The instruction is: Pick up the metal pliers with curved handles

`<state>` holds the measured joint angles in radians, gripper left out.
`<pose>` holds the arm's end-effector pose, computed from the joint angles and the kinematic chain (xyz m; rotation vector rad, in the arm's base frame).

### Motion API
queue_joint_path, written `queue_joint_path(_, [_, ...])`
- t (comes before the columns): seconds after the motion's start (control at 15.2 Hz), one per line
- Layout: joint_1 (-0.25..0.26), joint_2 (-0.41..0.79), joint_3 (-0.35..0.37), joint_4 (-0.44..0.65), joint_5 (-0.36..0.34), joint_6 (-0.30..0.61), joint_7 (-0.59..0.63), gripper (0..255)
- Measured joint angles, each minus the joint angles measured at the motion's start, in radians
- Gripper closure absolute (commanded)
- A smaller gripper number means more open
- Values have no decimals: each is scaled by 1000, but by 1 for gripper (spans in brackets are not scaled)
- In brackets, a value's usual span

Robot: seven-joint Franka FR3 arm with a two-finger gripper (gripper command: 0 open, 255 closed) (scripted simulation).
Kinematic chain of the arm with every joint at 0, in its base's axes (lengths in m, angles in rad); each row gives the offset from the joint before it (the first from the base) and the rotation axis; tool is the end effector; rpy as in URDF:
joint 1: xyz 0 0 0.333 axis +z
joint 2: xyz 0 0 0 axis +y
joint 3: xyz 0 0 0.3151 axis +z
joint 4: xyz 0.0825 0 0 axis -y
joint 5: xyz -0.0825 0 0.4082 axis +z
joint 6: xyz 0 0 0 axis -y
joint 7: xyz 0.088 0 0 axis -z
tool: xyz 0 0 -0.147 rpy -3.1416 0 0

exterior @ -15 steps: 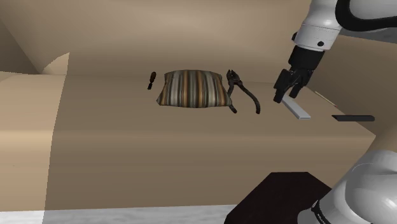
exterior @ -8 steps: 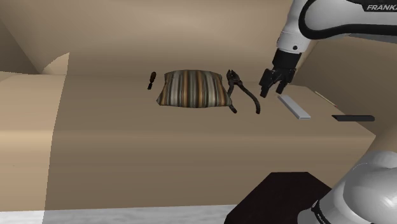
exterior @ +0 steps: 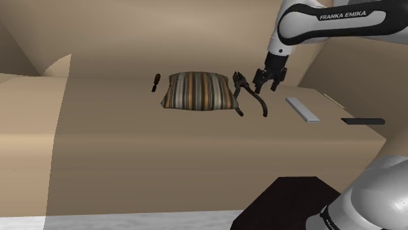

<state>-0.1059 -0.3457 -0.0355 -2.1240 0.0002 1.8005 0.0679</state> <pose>0.4736 -0.0685 0.5089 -3.1132 0.3240 -0.0351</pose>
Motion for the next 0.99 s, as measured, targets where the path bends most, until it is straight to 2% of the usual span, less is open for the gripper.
queue_joint_path(0.66, [-43,349,-46,268,-26,91,-7,0])
queue_joint_path(0.99, [-76,534,-75,464,-23,86,-29,0])
